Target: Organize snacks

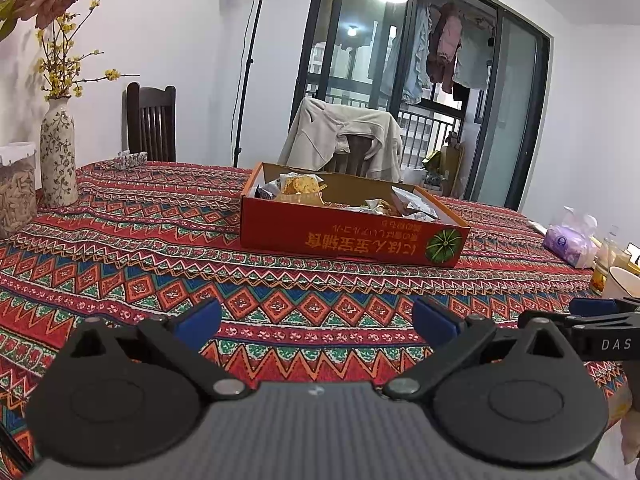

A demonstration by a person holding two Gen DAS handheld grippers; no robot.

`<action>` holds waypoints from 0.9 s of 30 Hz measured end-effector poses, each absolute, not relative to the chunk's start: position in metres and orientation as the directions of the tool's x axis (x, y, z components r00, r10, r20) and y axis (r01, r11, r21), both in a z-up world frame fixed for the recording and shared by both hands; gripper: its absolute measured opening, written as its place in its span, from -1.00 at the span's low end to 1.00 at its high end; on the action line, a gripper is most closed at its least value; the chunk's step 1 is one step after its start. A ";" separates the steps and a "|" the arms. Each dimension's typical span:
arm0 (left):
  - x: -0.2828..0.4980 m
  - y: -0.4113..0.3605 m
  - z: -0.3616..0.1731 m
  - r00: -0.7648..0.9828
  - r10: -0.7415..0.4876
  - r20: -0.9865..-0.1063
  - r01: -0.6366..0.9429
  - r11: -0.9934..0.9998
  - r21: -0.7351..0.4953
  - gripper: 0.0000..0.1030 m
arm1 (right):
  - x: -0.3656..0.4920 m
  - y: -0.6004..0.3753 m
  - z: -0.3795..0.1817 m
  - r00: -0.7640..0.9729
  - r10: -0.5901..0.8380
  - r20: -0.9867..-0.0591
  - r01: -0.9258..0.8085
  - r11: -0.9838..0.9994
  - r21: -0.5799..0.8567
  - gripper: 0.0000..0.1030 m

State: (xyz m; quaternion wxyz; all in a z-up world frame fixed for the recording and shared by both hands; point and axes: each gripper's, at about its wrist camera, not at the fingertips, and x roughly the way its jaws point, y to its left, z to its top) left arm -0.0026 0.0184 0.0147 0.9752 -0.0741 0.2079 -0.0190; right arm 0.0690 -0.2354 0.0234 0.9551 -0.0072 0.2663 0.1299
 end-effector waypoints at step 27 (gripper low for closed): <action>-0.003 0.019 0.012 0.913 -0.080 -0.400 0.018 0.987 -0.158 1.00 | 0.067 -0.236 0.023 0.823 0.238 -0.515 -0.247 0.968 0.051 1.00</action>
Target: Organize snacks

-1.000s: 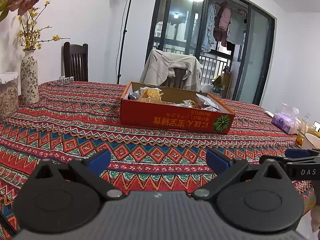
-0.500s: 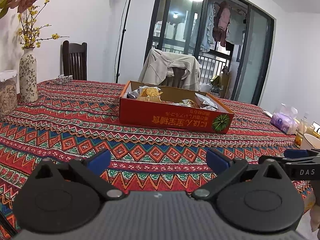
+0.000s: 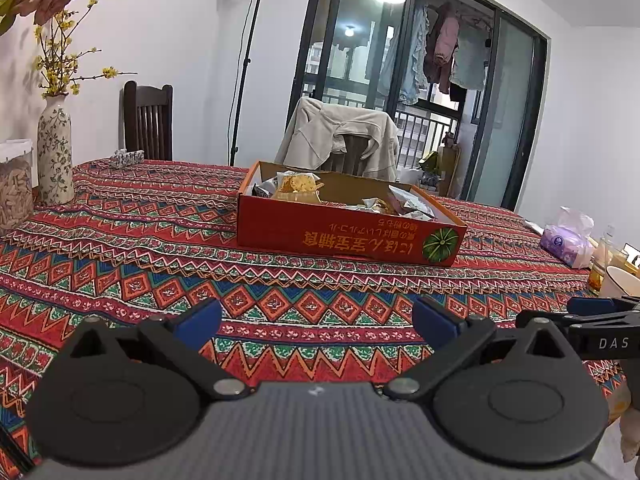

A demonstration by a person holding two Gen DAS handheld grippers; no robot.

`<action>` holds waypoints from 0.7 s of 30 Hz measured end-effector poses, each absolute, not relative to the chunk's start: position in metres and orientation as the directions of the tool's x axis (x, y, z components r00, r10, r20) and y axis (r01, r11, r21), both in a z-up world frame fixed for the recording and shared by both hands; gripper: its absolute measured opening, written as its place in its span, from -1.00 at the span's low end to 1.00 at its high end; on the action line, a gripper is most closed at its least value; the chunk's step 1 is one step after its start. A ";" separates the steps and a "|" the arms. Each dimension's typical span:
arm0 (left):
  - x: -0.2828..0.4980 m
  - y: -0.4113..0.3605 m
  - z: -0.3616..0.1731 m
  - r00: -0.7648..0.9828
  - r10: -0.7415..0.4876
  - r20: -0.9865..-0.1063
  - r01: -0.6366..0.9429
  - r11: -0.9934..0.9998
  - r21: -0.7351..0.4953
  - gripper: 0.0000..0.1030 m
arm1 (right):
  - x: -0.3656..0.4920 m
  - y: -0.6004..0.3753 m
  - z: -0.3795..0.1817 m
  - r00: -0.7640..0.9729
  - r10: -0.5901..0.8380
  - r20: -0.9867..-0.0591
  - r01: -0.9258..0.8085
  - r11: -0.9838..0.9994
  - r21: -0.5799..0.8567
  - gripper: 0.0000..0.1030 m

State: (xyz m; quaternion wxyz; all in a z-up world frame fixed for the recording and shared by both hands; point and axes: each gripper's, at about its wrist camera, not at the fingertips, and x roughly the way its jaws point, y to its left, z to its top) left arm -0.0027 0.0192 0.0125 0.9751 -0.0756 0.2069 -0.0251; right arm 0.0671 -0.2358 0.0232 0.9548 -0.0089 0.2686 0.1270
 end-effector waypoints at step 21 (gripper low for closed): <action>-0.003 0.019 0.011 0.913 -0.083 -0.400 0.019 0.987 -0.162 1.00 | 0.066 -0.237 0.022 0.822 0.239 -0.517 -0.250 0.967 0.049 1.00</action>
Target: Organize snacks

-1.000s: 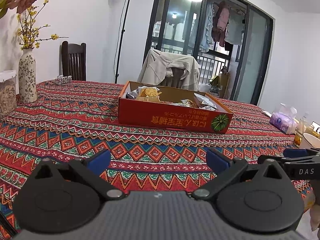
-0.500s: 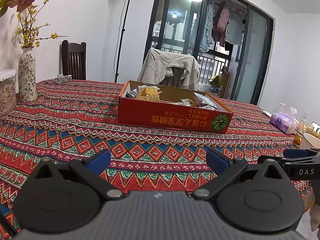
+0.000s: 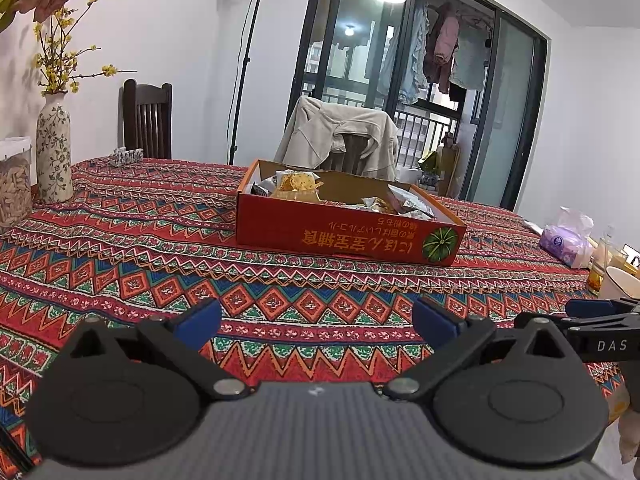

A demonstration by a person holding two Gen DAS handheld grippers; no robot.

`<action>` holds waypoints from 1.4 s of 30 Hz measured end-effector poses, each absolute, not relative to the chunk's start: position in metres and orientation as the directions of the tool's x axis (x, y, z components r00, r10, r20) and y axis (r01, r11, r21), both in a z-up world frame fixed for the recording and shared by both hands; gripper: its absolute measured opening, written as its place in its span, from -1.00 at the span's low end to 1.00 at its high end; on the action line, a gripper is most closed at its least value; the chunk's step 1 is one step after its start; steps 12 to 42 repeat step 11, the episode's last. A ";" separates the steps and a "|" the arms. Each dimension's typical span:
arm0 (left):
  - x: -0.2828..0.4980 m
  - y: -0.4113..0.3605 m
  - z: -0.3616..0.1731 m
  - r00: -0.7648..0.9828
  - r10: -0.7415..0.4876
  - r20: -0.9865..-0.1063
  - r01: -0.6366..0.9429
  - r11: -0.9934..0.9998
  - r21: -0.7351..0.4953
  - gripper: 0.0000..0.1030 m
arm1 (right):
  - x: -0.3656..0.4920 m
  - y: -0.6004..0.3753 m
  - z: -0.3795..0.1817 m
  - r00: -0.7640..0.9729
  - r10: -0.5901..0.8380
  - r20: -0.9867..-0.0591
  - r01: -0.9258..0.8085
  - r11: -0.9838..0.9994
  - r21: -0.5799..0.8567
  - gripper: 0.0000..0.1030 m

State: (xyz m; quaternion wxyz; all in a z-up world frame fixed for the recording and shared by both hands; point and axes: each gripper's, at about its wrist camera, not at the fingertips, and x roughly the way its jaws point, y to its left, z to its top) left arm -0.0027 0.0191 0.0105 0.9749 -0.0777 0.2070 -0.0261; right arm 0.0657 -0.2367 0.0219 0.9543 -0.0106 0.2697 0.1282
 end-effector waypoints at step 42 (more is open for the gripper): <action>-0.004 0.018 0.011 0.920 -0.088 -0.382 0.029 0.987 -0.160 1.00 | 0.065 -0.238 0.018 0.818 0.237 -0.523 -0.249 0.967 0.050 1.00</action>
